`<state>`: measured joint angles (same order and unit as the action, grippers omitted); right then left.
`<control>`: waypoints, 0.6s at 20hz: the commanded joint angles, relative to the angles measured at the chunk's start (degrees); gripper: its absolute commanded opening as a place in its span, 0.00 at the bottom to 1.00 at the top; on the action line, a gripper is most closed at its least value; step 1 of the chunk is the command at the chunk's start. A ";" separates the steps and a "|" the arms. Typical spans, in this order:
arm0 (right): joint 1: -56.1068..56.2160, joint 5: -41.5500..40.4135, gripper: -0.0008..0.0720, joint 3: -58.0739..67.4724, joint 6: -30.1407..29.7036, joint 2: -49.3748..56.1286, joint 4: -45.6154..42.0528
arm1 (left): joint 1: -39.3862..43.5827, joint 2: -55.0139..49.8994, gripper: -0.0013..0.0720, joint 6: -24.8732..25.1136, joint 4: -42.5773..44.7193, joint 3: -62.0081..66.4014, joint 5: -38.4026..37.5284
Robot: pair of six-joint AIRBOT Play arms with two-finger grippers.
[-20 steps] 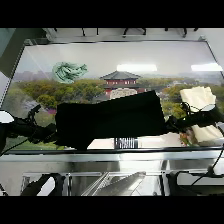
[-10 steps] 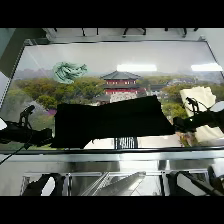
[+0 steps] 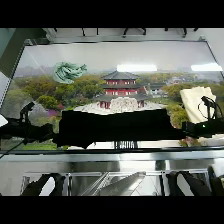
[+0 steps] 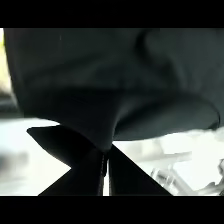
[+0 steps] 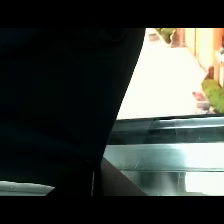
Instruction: Fold the shirts.
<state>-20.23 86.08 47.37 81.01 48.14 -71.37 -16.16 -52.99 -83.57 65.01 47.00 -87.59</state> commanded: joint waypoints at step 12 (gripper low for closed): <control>1.27 -18.40 0.05 14.82 -1.70 33.40 8.22 | 5.90 -43.85 0.04 -0.48 3.08 38.95 2.80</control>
<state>-19.70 69.76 57.04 79.44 74.59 -63.75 -11.00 -91.09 -83.02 64.84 80.79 -82.48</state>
